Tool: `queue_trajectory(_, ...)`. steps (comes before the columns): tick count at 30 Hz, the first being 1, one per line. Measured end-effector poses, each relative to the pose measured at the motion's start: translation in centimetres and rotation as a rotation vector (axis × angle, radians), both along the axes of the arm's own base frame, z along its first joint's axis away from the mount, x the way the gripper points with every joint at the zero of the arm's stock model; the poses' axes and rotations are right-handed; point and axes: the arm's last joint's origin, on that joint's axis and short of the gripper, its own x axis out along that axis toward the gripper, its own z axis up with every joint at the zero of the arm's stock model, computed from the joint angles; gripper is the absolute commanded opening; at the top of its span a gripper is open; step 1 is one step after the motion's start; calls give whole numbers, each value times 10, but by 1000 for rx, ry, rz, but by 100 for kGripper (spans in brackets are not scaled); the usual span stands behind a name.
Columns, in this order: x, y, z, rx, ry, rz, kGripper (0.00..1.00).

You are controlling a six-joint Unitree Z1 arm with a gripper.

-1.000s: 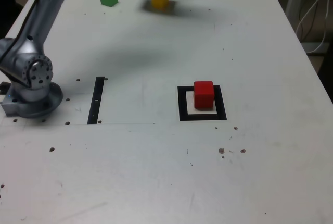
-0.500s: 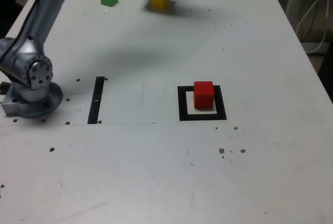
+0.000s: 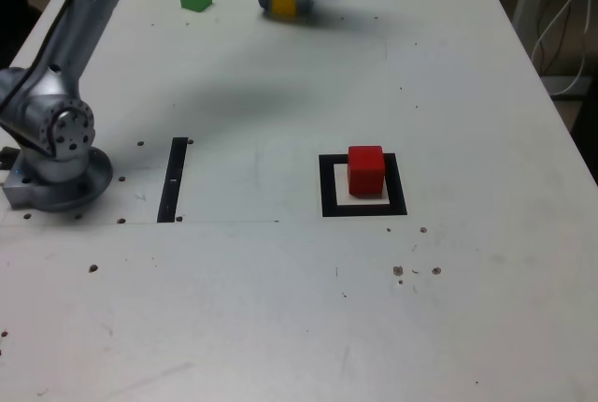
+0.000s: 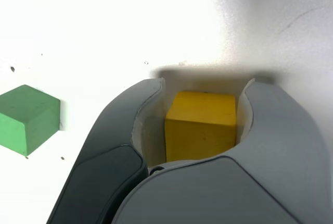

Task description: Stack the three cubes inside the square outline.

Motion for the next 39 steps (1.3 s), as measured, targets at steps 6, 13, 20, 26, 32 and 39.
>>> queue_trajectory(6, 3, -10, 10, 2, -8, 17, 25)
queue_trajectory(13, 17, -50, 61, 50, -59, 18, 22)
queue_trajectory(20, 43, -114, 85, 51, -73, -25, 22)
queue_trajectory(26, 55, -170, 100, 55, -81, -67, 22)
queue_trajectory(32, 60, -247, 113, 66, -92, -80, 17)
queue_trajectory(39, 60, -335, 125, 78, -137, -84, 17)
